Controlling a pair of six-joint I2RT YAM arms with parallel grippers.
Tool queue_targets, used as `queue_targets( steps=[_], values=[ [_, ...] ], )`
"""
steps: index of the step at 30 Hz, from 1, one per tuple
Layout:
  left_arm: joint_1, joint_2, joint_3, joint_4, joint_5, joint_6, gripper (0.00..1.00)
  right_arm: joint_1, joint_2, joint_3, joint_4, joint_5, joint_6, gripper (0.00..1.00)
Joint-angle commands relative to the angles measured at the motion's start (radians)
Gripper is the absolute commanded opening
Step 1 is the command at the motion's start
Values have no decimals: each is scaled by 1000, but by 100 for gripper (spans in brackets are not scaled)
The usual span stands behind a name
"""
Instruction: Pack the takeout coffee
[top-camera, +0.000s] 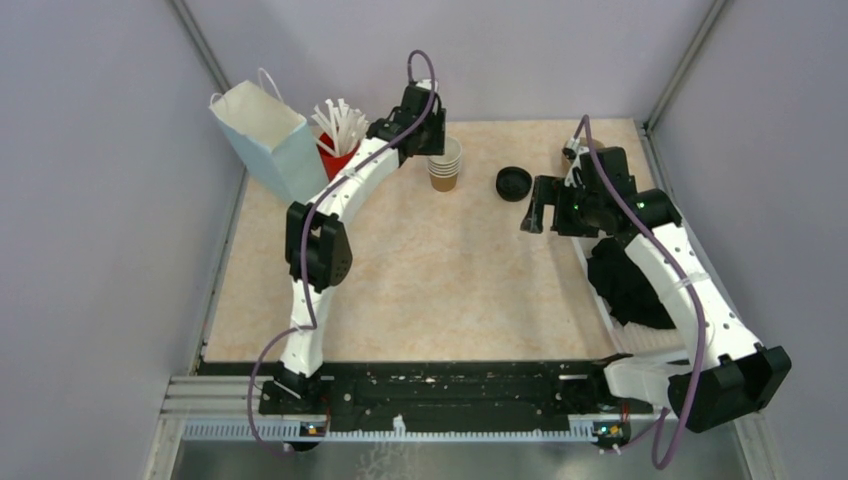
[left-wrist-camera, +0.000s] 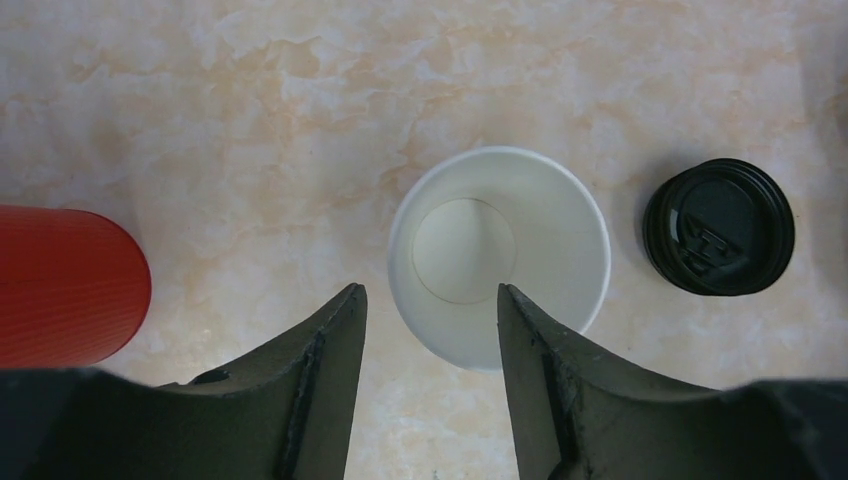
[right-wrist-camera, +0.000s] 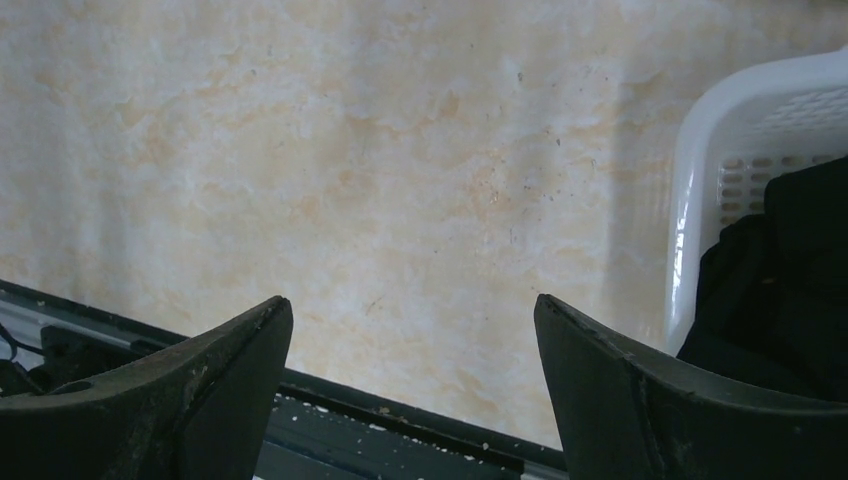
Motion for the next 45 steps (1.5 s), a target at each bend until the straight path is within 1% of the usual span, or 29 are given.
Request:
queue_targets(
  steps=[1,5,8,10,16,22,26,32,34,36,37,45],
  values=[
    [-3,29,69,-11,-48,36,54,5,-24,8,-17,26,-34,91],
    [-3,50,76,-10,-44,37,46,5,-26,6,-21,34,-43,91],
    [-1,59,82,-4,-25,33,36,5,-23,3,-20,32,-47,91],
    [-3,62,86,-4,-31,31,33,5,-18,2,-16,25,-49,91],
    [-3,69,87,-19,-44,41,29,5,-6,2,-12,18,-52,91],
    [-3,75,87,-20,-45,44,30,5,0,-2,-10,11,-52,91],
    [-2,71,88,-20,-38,47,24,5,0,-4,-6,8,-50,91],
    [-2,78,90,-25,-46,49,20,5,11,-5,-7,5,-47,91],
    [-1,80,96,-28,-47,46,20,5,11,-7,-5,5,-47,91],
    [-3,84,101,-31,-47,46,25,5,10,-7,-4,4,-49,91],
    [-2,87,104,-32,-46,47,24,5,10,-7,-4,4,-49,91],
    [-2,95,128,-39,-53,52,14,4,12,-8,-2,5,-53,91]
  ],
)
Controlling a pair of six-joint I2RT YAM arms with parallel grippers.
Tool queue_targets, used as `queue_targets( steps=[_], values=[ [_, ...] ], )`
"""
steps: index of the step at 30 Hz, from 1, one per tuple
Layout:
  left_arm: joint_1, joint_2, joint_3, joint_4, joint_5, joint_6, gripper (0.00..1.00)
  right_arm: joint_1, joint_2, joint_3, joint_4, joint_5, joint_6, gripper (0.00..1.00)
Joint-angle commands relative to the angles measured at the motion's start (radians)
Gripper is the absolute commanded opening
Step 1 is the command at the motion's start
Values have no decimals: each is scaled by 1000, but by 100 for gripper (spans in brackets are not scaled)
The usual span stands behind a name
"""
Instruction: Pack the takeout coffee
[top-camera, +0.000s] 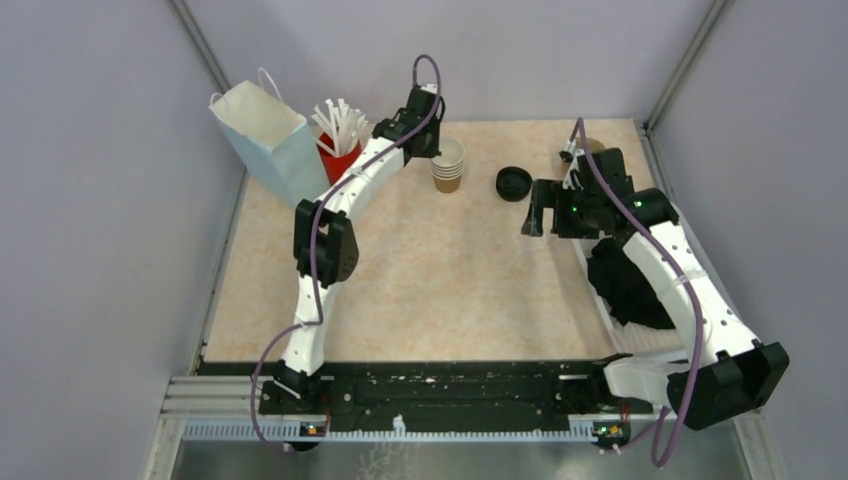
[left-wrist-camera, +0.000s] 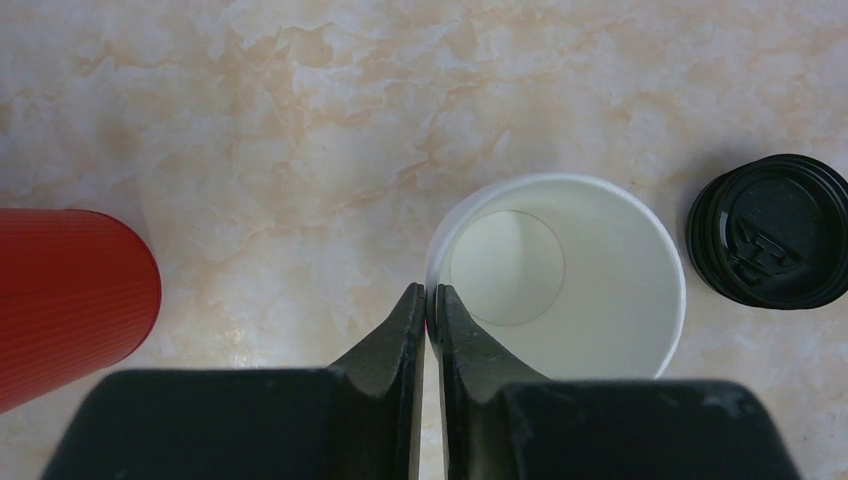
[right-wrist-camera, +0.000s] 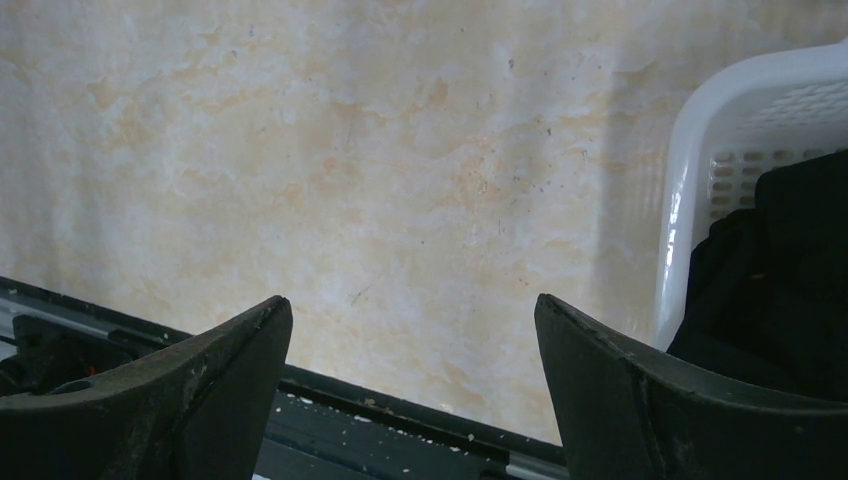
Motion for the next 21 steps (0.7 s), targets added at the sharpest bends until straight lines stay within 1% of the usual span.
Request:
queue_targets(
  steps=[1,6,9,12,14,17,21],
  values=[
    [-2,4,48,8,-11,16,12,4,0,0,22,-3,-16,91],
    [-2,0,85,-12,-7,4,7,4,0,0,21,0,-18,91],
    [-3,-11,100,-15,-3,-11,1,5,-1,-5,23,0,-18,91],
    [0,-21,105,-22,15,-32,0,5,1,-5,25,-2,-18,91],
    [10,-25,103,-33,31,-68,0,5,1,-8,28,-4,-18,91],
    [41,-23,100,-54,92,-138,0,4,2,-9,30,-5,-21,91],
    [86,-53,91,-82,178,-274,0,5,4,-5,25,-4,-26,91]
  ],
)
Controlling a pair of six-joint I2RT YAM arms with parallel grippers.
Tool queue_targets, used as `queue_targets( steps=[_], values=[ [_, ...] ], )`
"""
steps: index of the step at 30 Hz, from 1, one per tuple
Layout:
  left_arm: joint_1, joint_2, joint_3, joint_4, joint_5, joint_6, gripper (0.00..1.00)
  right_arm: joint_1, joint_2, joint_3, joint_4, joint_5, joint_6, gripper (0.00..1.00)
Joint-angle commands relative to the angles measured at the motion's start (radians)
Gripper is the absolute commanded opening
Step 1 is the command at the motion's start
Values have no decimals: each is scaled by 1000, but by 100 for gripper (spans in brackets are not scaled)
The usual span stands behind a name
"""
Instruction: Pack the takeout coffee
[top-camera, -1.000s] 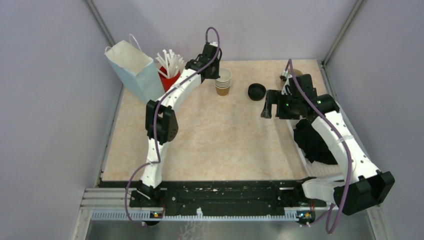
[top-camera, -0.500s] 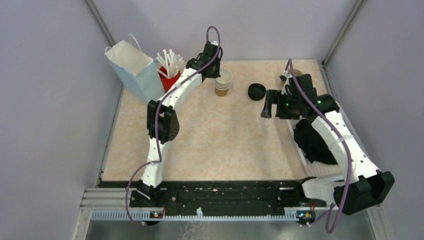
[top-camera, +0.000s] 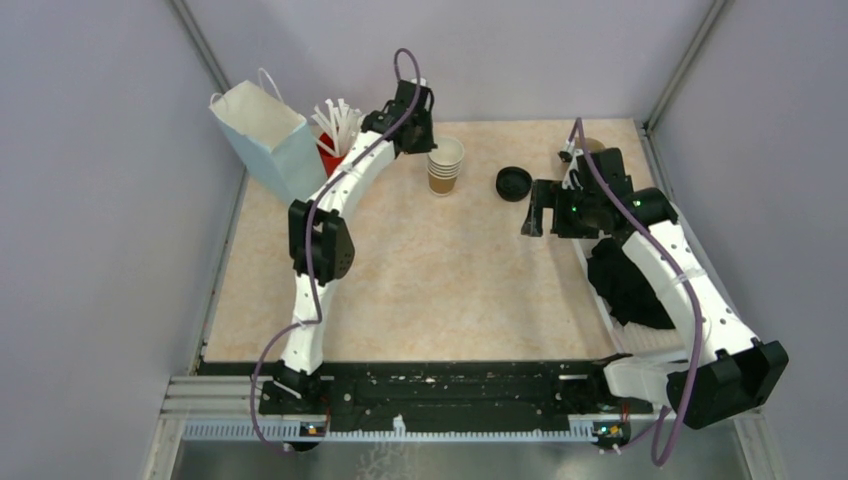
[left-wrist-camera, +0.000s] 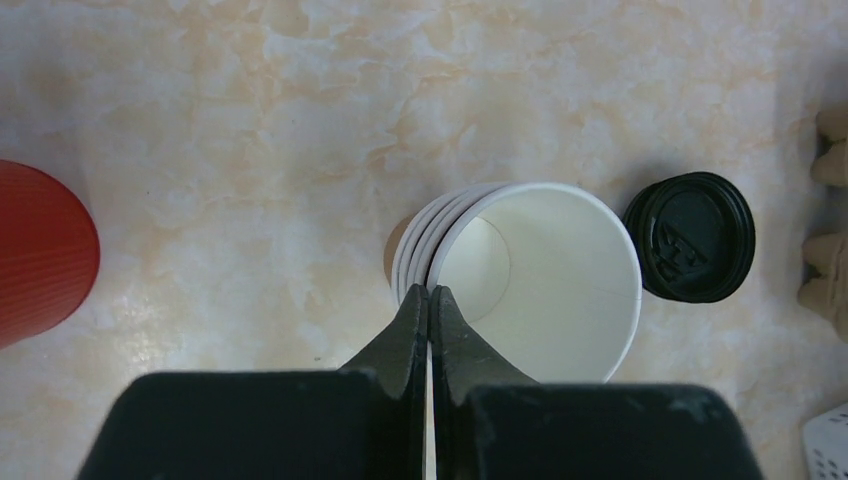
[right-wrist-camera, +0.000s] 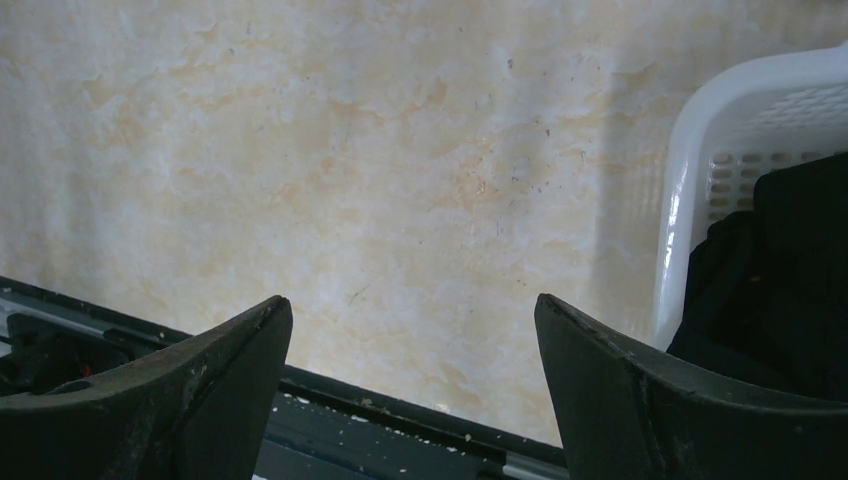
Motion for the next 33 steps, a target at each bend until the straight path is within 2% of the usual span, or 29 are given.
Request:
queue_targets(
  steps=[1,5,7,10,13,18,21,23,28,31,32,33],
  values=[
    [56,-70,6,2,101,-169,0,5,-2,-5,24,-4,-21,91],
    [96,-119,-169,90,185,-280,0,4,1,-12,34,-7,-22,91],
    [102,-129,-160,76,213,-302,0,5,8,0,27,-11,-27,91],
    [66,-176,-188,150,128,-230,0,5,4,-1,25,4,-30,91],
    [91,-180,-198,169,189,-281,0,5,4,-11,33,-13,-28,91],
    [59,-209,-221,226,78,-203,0,5,0,-16,37,-6,-27,91],
    [62,-218,-240,234,107,-221,0,5,4,-12,36,-12,-29,91],
    [40,-240,-245,257,71,-189,0,5,2,-13,29,-1,-30,91],
    [35,-193,-179,180,37,-168,0,4,-3,-30,42,-19,-25,91],
    [-8,-254,-298,296,-64,-47,0,5,-5,-27,38,-3,-27,91],
    [2,-256,-335,316,-58,-55,0,5,-9,-33,44,-4,-26,91],
    [32,-240,-331,284,3,-124,0,5,-8,-37,49,-10,-22,91]
  ],
)
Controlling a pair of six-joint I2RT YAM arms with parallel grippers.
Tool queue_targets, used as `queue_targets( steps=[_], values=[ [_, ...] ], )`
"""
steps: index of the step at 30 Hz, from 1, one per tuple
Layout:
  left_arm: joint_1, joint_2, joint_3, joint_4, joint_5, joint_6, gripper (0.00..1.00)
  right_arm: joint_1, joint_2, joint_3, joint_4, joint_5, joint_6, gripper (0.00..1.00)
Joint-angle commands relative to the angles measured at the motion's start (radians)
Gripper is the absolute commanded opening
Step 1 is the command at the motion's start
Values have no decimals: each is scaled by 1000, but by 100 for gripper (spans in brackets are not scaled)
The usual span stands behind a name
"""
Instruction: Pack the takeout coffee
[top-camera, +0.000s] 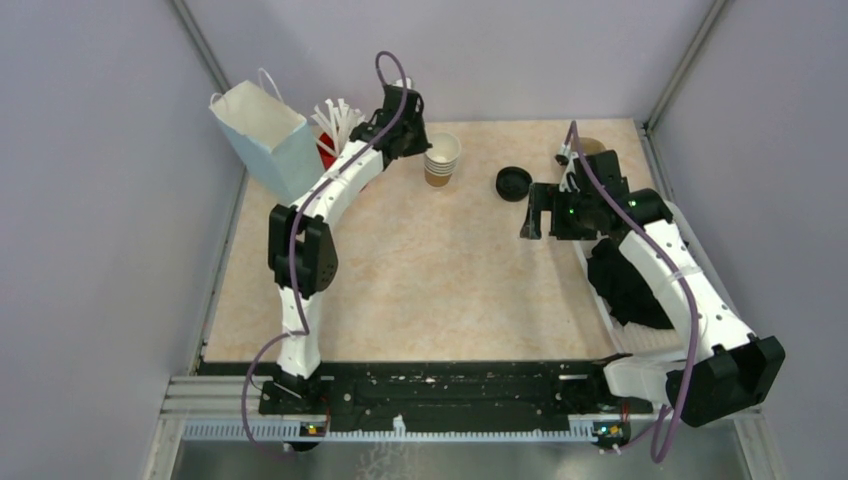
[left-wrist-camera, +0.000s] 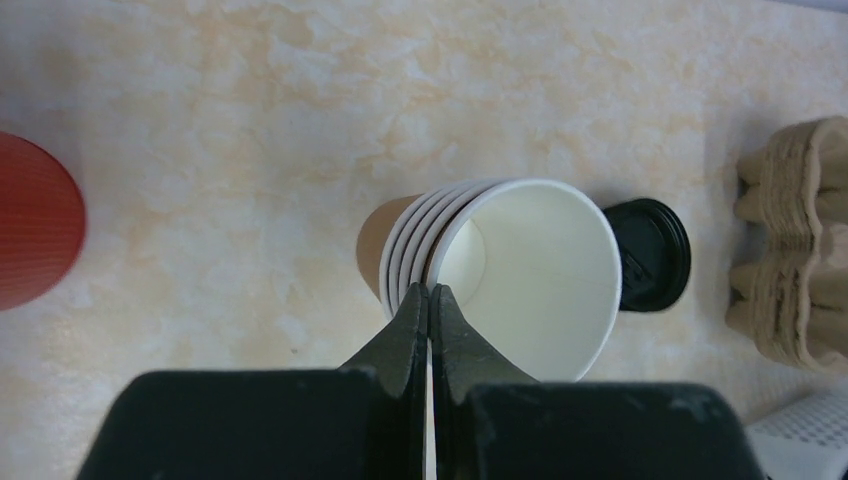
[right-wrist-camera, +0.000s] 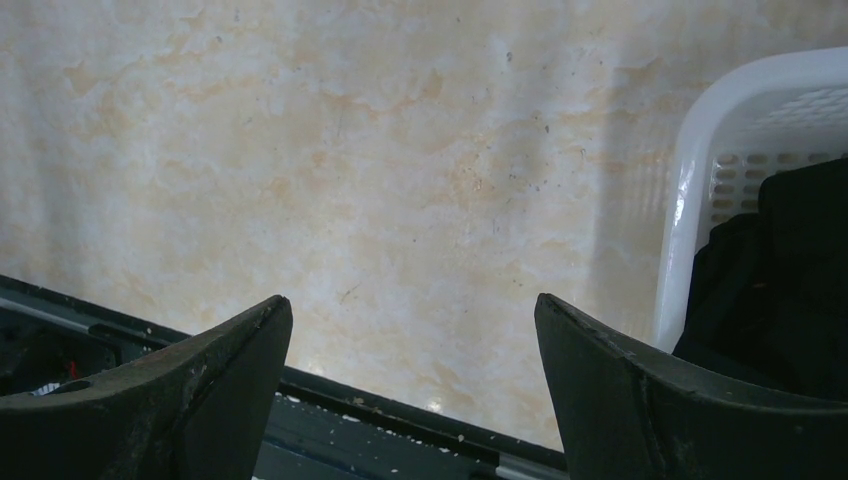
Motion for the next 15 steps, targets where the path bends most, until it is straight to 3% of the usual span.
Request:
queue_targets(
  steps=[1,2,6,9,12,15],
  values=[
    [48,-51,-43,50,102,-49,0,4,-16,-8,32,-12,-3,91],
    [67,-53,-35,39,182,-92,0,5,-13,-1,25,-14,-5,91],
    [80,-119,-147,143,154,-165,0,5,-25,-13,30,1,-3,91],
    [26,-90,-3,20,-13,-57,0,5,-19,-12,26,-11,0,91],
    [40,-63,12,2,58,-65,0,5,-25,-15,31,-3,1,91],
    [29,-47,53,-45,31,-48,0,5,-23,-9,29,-11,3,91]
  ],
)
